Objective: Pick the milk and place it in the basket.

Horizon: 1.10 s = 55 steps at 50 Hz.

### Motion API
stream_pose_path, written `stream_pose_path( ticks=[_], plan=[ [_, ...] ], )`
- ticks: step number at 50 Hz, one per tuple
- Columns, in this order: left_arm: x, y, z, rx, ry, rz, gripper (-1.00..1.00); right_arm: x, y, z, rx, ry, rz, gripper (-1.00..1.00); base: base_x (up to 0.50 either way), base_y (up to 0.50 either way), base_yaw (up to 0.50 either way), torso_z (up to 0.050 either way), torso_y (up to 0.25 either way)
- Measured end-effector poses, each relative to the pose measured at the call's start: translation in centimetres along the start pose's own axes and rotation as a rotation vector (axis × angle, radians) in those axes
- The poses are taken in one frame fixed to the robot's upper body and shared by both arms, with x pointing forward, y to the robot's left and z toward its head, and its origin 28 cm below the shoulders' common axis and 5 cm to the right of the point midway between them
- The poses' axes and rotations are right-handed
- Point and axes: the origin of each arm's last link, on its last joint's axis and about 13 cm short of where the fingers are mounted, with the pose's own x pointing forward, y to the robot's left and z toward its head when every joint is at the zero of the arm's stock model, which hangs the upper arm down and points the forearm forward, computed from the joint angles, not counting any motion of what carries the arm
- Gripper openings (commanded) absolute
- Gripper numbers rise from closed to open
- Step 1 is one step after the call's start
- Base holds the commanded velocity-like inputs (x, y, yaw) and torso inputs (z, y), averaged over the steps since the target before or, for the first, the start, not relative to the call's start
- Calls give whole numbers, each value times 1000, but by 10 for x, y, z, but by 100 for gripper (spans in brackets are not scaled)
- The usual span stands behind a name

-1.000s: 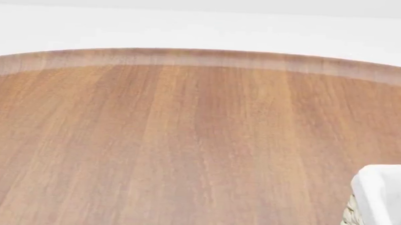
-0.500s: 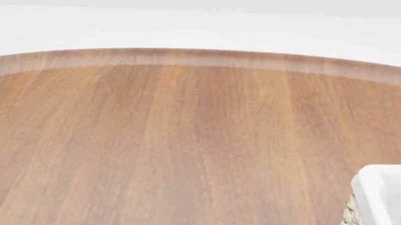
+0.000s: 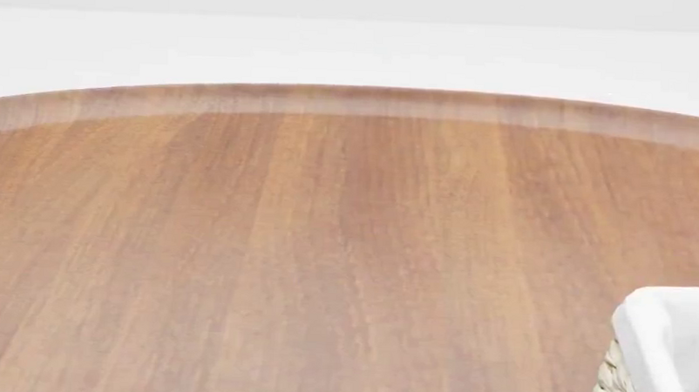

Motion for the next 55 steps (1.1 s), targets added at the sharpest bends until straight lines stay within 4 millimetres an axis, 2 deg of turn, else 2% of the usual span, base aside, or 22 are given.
stream_pose_path(
  ticks=[27,55],
  plan=[
    [0,1,0,2,2,1,100,30,-5,-21,57,116,-42,-100,0,0,0,0,1],
    [-1,0,-2,4,6,0,100,48,-6,-49,109,194,-103,-100,0,0,0,1,1]
  ],
)
